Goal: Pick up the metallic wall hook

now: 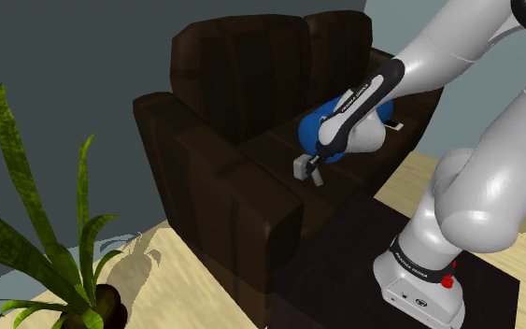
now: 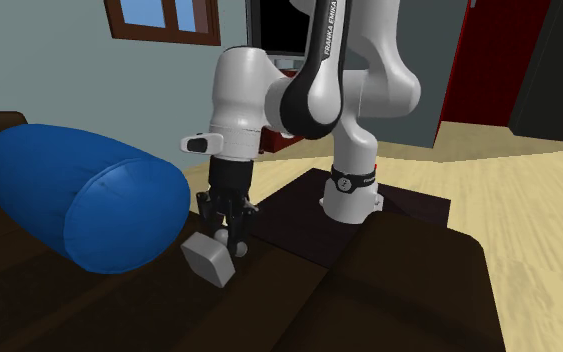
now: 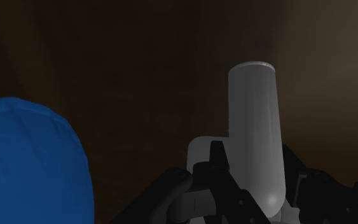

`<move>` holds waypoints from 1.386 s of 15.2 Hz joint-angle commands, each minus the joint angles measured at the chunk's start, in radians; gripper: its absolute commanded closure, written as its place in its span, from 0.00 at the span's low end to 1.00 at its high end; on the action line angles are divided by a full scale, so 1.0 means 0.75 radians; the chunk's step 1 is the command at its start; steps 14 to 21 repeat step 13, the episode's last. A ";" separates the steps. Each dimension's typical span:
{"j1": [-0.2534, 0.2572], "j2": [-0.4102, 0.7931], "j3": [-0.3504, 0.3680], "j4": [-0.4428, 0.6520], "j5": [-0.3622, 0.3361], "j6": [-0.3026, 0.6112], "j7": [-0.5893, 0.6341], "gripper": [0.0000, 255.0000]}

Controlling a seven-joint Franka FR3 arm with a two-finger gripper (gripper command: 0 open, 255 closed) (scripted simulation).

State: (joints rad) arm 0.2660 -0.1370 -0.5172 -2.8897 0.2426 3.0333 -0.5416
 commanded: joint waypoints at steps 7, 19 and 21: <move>-0.287 -0.203 0.215 0.007 -0.312 -0.212 0.239 1.00; -0.338 -0.298 0.258 0.023 -0.363 -0.323 0.282 1.00; -0.338 -0.298 0.258 0.023 -0.363 -0.323 0.282 1.00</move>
